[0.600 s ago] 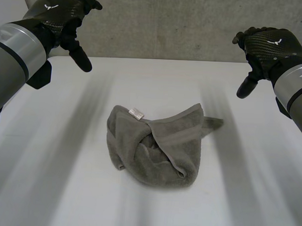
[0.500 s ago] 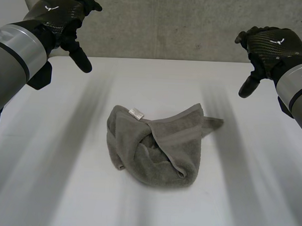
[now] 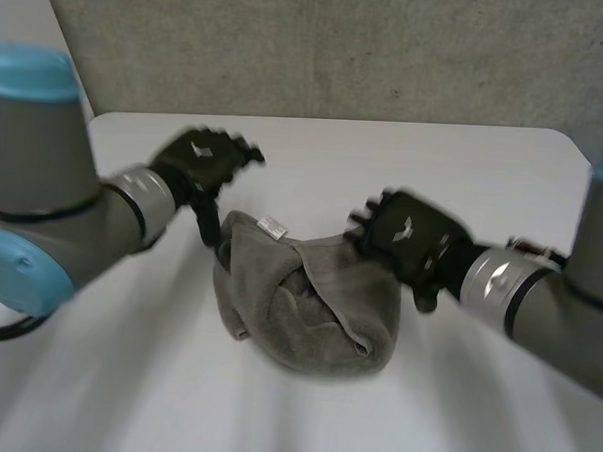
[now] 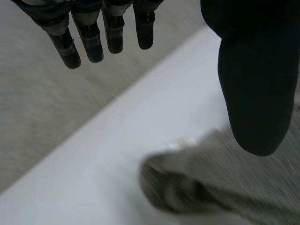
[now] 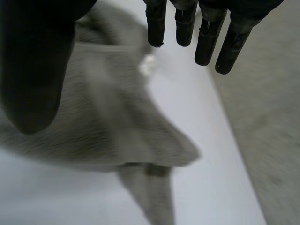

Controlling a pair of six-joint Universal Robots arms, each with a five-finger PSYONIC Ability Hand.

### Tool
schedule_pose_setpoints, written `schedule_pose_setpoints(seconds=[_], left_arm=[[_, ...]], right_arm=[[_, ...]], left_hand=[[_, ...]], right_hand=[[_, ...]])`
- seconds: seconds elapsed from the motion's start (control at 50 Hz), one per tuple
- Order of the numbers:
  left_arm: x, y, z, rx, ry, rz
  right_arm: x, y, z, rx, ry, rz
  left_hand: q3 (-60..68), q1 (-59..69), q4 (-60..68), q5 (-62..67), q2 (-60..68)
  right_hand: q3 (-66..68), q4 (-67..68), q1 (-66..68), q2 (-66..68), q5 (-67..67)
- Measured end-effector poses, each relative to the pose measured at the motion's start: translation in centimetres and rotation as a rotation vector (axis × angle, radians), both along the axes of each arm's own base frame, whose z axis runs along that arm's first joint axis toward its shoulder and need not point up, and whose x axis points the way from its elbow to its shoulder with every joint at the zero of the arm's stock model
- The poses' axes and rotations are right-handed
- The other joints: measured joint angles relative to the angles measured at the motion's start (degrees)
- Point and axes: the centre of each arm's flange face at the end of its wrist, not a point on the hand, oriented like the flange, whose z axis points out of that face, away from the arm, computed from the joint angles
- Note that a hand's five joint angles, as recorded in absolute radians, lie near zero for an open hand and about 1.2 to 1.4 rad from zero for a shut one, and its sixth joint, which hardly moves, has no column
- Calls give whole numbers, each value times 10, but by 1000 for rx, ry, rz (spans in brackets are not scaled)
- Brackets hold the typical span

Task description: Fold the towel.

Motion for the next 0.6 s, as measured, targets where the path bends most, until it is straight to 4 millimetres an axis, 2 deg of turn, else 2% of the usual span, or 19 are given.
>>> schedule_pose_setpoints(seconds=[0.06, 0.12, 0.24, 0.3, 0.34, 0.36, 0.38, 0.42, 0.46, 0.52, 0.56, 0.6], left_arm=[[-6, 3, -24, 27, -71, -44], [-11, 7, -47, 57, -128, -78], [-15, 12, -70, 102, -172, -102], [-16, 12, -75, 115, -179, -103], [-16, 12, -76, 116, -178, -102], [-16, 12, -75, 113, -176, -101], [-17, 11, -72, 104, -170, -98], [-17, 8, -66, 83, -158, -92], [-18, 5, -55, 45, -135, -79], [-19, -3, -23, -56, -63, -29], [-15, -8, 6, -131, 19, 33], [-6, -9, 44, -208, 167, 127]], right_arm=[[4, 8, -21, 4, 67, 64], [10, 13, -41, 20, 110, 106], [18, 13, -64, 25, 121, 128], [23, 10, -71, -1, 105, 129], [26, 7, -72, -29, 87, 123], [27, 6, -72, -37, 82, 119], [28, 2, -71, -55, 69, 106], [29, -4, -66, -84, 45, 72], [30, -14, -56, -118, 4, 14], [29, -32, -28, -173, -108, -114], [25, -43, 3, -208, -244, -219], [15, -51, 44, -234, -444, -324]], left_hand=[[30, 30, 30, 30, 30], [113, 112, 108, 107, 112], [288, 290, 289, 287, 293], [421, 413, 414, 411, 421], [505, 496, 507, 500, 507], [516, 505, 517, 508, 520], [534, 516, 534, 522, 535], [544, 522, 545, 531, 545], [552, 526, 553, 538, 553], [558, 529, 559, 543, 559], [559, 529, 561, 543, 560], [560, 529, 561, 547, 561]], right_hand=[[0, 0, 0, 0, 0], [0, 0, 0, 0, 0], [2, 1, 13, 2, 3], [190, 182, 218, 195, 204], [408, 399, 421, 420, 406], [478, 458, 490, 492, 476], [571, 563, 579, 582, 579], [621, 610, 619, 613, 620], [625, 616, 620, 613, 623], [625, 616, 620, 613, 623], [625, 616, 621, 613, 623], [625, 616, 623, 613, 623]])
